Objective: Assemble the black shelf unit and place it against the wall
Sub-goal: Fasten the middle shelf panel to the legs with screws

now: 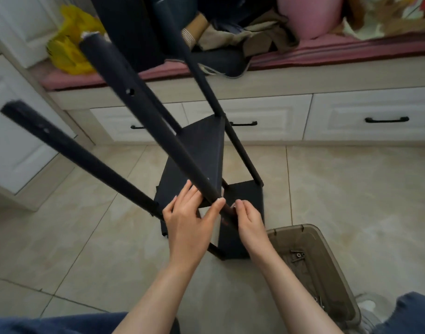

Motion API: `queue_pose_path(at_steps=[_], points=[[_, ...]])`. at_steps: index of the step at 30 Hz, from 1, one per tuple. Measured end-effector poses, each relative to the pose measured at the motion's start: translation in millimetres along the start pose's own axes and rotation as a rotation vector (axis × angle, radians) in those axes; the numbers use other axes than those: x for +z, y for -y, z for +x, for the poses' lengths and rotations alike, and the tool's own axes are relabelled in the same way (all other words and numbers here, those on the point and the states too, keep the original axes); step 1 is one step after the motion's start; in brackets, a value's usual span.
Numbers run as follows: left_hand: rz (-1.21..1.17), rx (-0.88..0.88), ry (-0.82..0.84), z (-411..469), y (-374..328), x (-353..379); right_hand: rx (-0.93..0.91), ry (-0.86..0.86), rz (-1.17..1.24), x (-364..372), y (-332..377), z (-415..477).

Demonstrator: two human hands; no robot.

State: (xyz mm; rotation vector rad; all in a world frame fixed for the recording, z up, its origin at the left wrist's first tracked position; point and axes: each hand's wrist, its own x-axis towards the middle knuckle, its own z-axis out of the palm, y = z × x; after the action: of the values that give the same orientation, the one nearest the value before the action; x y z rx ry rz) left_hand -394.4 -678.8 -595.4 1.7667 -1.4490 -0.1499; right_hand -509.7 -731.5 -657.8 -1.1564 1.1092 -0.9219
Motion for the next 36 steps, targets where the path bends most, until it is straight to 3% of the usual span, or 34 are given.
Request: queue_pose_path(at_steps=[8,13,28,36], points=[[-0.438,-0.443,-0.091,-17.2,22.8,-20.2,-0.054,0.114,-0.158,19.7,12.8,15.0],[-0.512,-0.647,-0.116,-38.8,47.5,-30.3,-0.037,0.181,-0.238,42.1,5.3,8.3],[-0.746,-1.009,-0.177,-95.4,120.9,-19.9,0.060,0.333,-0.551,79.8,-42.4,0.5],[-0.761,-1.136,-0.154,-114.6,143.8,-2.4,0.099,0.343,-0.685,77.4,-69.4,3.8]])
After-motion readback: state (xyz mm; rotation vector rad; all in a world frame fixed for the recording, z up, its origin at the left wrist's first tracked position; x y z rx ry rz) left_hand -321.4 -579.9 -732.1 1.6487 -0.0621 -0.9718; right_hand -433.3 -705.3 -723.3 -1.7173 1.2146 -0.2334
